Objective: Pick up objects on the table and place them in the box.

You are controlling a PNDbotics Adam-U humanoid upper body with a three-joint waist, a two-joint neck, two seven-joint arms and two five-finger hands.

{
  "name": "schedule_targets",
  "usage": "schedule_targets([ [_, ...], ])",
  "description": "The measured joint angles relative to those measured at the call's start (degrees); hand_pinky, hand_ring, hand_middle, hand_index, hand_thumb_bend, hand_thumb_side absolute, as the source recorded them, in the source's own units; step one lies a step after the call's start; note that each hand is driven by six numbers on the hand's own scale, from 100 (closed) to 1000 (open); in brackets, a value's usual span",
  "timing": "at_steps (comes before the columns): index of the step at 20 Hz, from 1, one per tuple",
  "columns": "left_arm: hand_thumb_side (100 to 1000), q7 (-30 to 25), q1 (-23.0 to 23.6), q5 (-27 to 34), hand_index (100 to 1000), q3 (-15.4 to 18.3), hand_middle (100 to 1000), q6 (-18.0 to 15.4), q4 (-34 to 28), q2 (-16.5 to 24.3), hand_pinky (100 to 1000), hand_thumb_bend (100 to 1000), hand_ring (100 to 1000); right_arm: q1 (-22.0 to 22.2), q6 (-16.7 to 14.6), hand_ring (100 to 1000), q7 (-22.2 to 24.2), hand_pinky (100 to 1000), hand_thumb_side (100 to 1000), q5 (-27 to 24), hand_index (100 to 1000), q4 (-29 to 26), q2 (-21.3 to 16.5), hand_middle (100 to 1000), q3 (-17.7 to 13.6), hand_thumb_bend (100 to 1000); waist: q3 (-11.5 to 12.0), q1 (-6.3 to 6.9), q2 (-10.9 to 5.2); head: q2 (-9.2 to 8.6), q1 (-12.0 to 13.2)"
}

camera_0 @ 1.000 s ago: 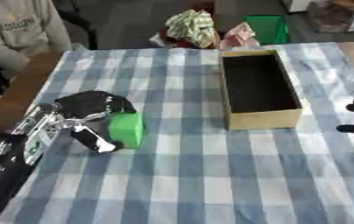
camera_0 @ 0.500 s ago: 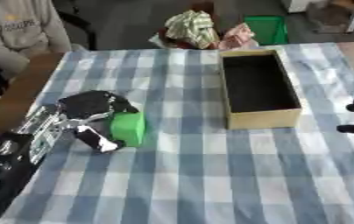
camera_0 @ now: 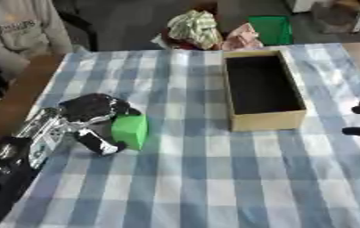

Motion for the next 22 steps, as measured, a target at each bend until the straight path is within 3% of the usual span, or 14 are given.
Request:
schedule_targets([
  [6,262,-2.3,-1.2,9.1,799,0.8,324,1.4,-6.1,1.4,638,100,447,0.0,0.0,1000,0.0,645,619,0.0,822,0.0,0.0,679,0.0,100,0.0,0.17,-0.01,0.0,0.0],
  [12,248,-4.5,-7.6,17.0,800,1.1,324,3.0,-7.9,2.5,638,100,448,0.2,0.2,1000,0.3,645,622,0.0,822,0.0,0.0,679,0.2,100,-0.6,0.16,-0.04,0.0,0.0],
  [16,244,-5.5,-13.6,19.0,802,0.9,327,3.1,-5.1,1.4,641,100,452,0.2,0.3,1000,0.7,645,625,0.0,822,0.0,0.0,678,0.7,100,-1.7,0.16,-0.04,-0.03,0.5],
  [22,242,-4.9,-20.6,16.0,803,0.4,334,1.1,2.4,-4.5,647,100,459,-0.6,0.5,1000,1.9,645,630,-0.1,822,0.0,0.1,678,2.0,100,-4.6,0.26,0.24,-0.84,2.0],
])
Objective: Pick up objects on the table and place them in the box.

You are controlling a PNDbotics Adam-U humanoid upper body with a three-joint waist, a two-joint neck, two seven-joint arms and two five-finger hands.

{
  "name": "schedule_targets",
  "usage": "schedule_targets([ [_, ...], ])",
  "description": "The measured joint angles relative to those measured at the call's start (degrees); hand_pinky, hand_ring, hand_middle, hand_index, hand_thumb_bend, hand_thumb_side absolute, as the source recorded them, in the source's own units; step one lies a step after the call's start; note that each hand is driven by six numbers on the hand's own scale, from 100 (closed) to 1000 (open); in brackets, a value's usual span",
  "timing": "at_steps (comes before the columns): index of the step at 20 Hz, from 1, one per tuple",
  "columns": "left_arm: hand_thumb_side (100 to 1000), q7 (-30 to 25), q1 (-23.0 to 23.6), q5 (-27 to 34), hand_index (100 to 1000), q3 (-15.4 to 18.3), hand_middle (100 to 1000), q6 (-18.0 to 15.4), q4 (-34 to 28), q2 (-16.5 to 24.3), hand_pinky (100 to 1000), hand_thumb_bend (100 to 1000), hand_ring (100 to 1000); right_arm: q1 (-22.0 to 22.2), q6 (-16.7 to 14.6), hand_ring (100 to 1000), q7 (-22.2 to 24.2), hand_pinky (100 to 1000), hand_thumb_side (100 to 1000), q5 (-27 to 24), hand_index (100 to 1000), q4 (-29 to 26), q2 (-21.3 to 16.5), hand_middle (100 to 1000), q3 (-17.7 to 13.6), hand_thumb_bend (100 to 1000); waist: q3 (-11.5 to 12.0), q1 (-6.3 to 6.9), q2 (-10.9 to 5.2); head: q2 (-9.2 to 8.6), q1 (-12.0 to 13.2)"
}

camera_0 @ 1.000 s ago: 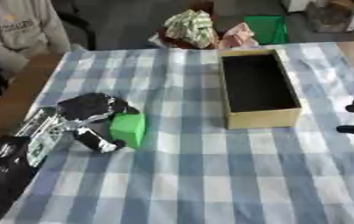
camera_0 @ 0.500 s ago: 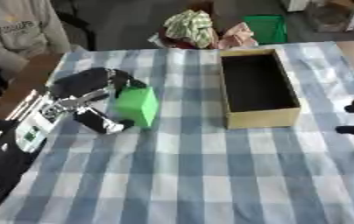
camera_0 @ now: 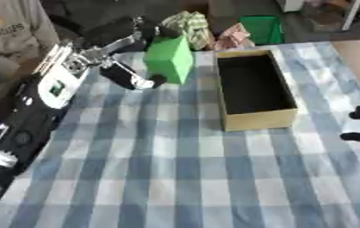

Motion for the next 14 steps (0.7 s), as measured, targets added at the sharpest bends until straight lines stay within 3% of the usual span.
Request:
schedule_targets([
  [7,252,4.1,-5.1,-9.5,811,0.1,417,-4.4,9.2,-6.2,667,100,499,-1.2,0.2,1000,1.8,645,634,-0.4,822,0.0,0.5,678,1.7,100,-3.8,0.76,0.61,-1.28,2.0],
  [14,279,9.8,-5.9,-20.5,827,1.1,619,-7.9,15.3,-10.2,694,100,611,-2.6,0.6,1000,3.1,646,640,-1.1,822,0.0,0.8,678,2.9,100,-6.4,1.57,1.24,-2.45,3.6],
])
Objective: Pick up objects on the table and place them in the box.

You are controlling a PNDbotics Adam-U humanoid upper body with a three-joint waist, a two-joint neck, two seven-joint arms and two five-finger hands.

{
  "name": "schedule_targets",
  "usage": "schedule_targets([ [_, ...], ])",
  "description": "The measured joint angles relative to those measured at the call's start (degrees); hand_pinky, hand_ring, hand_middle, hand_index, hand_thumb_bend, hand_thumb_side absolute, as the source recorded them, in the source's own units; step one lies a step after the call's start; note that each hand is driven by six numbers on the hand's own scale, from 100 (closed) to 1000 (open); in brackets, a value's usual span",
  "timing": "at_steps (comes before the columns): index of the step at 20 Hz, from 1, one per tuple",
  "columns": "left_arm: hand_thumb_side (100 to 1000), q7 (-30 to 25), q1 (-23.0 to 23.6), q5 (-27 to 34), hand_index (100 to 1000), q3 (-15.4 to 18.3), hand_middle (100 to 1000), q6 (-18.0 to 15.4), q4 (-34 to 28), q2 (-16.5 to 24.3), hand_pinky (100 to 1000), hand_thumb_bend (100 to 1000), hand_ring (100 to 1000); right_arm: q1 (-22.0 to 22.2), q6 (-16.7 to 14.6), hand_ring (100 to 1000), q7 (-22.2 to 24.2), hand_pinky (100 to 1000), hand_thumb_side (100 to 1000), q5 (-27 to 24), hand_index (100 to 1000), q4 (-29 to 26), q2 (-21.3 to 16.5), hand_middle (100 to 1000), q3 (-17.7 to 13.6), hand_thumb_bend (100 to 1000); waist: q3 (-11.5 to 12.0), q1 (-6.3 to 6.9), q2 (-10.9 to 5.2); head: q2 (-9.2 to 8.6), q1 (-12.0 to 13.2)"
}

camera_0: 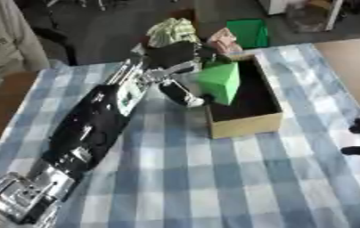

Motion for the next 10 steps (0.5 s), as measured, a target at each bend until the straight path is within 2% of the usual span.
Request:
schedule_targets([
  [3,299,2.2,0.0,-4.0,844,0.4,717,-0.3,2.2,-0.9,719,114,680,-0.2,0.1,1000,0.2,646,646,-0.2,822,0.0,0.1,678,0.1,100,-0.4,0.31,0.07,-0.32,0.2],
  [6,310,3.5,0.0,-6.2,887,0.7,819,-0.8,3.5,-1.3,775,172,769,-0.3,0.2,1000,0.3,646,651,-0.2,822,0.0,0.1,678,0.1,100,-0.4,0.54,0.17,-0.37,0.3],
  [7,349,3.8,0.0,-6.5,905,0.8,851,-1.1,3.7,-1.3,794,169,799,-0.3,0.2,1000,0.3,646,652,-0.2,822,0.0,0.1,678,0.1,100,-0.4,0.55,0.16,-0.4,0.3],
  [8,351,3.9,0.0,-6.6,917,0.9,870,-1.2,3.8,-1.4,807,180,817,-0.3,0.2,1000,0.3,646,653,-0.2,822,0.0,0.1,678,0.1,100,-0.4,0.56,0.16,-0.42,0.4],
  [10,436,4.2,0.0,-6.5,936,0.9,897,-1.5,3.9,-1.5,826,162,847,-0.3,0.2,1000,0.3,646,654,-0.2,822,0.0,0.1,678,0.1,100,-0.5,0.71,0.16,-0.43,0.4],
])
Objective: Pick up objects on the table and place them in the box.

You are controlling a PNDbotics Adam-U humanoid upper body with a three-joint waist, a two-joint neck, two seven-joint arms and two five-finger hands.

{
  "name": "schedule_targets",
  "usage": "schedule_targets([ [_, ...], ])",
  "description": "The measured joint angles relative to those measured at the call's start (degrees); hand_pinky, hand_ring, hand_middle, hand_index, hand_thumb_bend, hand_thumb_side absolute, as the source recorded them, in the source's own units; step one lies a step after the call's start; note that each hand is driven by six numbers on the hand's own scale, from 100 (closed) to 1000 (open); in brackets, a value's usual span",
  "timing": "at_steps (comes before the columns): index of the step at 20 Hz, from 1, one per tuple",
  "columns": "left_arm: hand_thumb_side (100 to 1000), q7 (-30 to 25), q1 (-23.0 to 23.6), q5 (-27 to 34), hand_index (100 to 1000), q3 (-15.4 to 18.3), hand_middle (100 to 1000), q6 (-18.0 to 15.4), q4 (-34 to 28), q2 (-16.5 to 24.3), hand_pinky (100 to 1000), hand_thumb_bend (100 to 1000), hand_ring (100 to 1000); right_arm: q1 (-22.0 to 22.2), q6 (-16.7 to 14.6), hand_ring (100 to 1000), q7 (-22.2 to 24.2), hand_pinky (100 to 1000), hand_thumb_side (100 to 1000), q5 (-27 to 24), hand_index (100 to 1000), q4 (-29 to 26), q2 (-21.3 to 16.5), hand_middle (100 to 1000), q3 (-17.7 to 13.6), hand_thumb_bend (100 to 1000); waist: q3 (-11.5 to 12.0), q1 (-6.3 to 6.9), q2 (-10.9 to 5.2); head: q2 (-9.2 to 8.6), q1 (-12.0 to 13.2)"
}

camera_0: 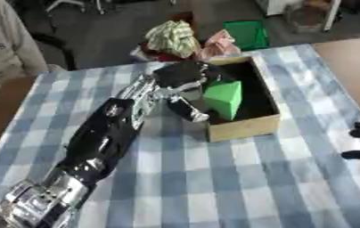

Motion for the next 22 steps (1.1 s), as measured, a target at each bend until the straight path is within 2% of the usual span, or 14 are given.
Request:
schedule_targets([
  [3,503,-0.2,0.0,1.0,960,-0.2,929,-0.4,-0.2,0.0,850,150,877,0.0,0.0,1000,0.0,646,653,0.0,823,0.0,0.0,678,0.0,100,0.0,0.09,0.0,-0.02,0.0],
  [9,532,-1.6,0.0,3.3,968,-0.8,941,-0.7,-1.9,0.0,863,137,889,0.0,0.0,1000,0.0,647,652,0.0,823,0.2,0.0,678,0.0,100,0.0,0.09,-0.02,-0.02,0.0],
  [12,602,-2.2,0.0,4.2,970,-0.9,948,-0.5,-2.2,0.0,875,115,899,0.0,0.0,1000,0.0,647,655,0.0,823,0.3,0.0,678,0.0,100,0.0,0.09,-0.04,-0.02,0.0],
  [18,602,-2.8,0.0,5.0,970,-0.9,948,-0.1,-2.5,0.0,875,115,899,0.0,0.0,1000,0.0,647,655,0.0,823,0.3,0.0,678,0.0,100,0.0,0.09,-0.1,-0.02,0.0],
  [19,830,-2.9,0.0,5.0,1000,-0.9,1000,-0.1,-2.5,0.0,1000,100,1000,0.0,0.0,1000,0.0,647,655,0.0,823,0.3,0.0,678,0.0,100,0.0,0.09,-0.11,-0.02,0.0],
  [22,847,-3.2,0.0,4.4,1000,-1.5,1000,-0.4,-3.6,0.1,1000,100,1000,0.0,0.0,1000,0.0,647,655,0.0,823,0.3,0.0,678,0.0,100,0.0,0.09,-0.13,-0.02,0.0],
])
